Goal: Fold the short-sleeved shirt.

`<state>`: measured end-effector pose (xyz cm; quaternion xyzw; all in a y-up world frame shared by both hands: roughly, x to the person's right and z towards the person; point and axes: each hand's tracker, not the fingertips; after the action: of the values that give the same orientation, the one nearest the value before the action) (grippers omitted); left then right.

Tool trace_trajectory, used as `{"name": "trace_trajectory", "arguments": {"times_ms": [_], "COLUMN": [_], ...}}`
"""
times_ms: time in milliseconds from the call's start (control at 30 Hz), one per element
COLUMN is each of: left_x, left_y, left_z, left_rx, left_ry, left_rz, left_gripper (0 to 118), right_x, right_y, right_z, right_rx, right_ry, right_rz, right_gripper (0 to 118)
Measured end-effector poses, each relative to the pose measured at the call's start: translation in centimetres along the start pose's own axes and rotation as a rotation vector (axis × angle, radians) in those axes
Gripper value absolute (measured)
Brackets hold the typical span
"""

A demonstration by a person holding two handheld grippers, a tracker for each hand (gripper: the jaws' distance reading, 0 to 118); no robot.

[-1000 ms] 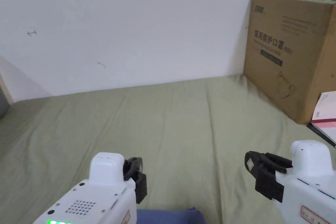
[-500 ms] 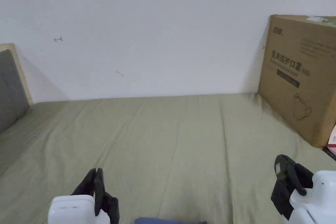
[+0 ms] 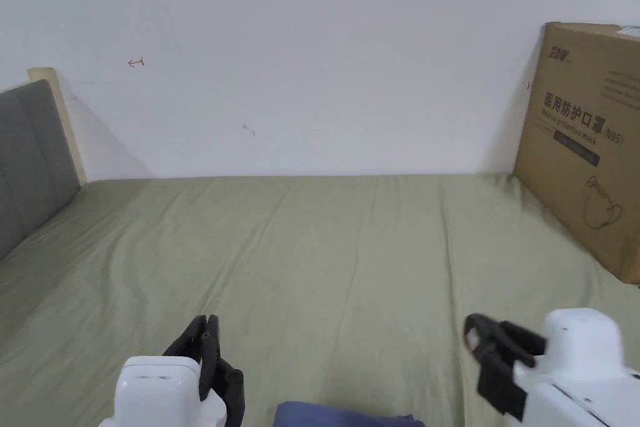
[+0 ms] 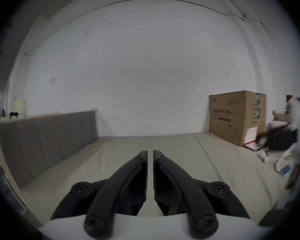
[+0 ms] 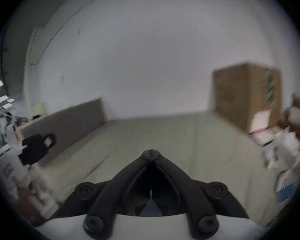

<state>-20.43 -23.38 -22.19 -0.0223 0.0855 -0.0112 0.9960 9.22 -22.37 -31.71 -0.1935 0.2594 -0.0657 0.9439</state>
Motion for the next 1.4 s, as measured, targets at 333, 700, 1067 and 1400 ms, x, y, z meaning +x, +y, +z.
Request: {"name": "trace_trajectory", "arguments": {"times_ms": [333,700,1067,1400], "left_x": [-5.8,-12.1,-6.8,-4.1], "left_y": [-1.9,-13.5,-23.2,-22.8], "left_z": [-1.2,-14.6,-18.8,-19.8], "left_rx": [-0.224,-0.906,-0.950,-0.981], "left_ry": [-0.067,-0.611,-0.982,-0.987], "left_rz": [0.165,0.688,1.076,0.839], "left_gripper": [7,2,118,65], "right_x": [1.9,3.3,4.2,4.6], "right_y": [-10.1,-11.5,-11.8,-12.0], "right_z": [-13.5,-13.2,-13.3,-13.3], "right_rx": [-0.777,-0.756,-0.759,-0.756], "right_ry": [0.021,0.042,0.065,0.069], "right_rz": [-0.087,-0.139,-0.194,-0.245], "right_gripper": [0,0,0,0]}}
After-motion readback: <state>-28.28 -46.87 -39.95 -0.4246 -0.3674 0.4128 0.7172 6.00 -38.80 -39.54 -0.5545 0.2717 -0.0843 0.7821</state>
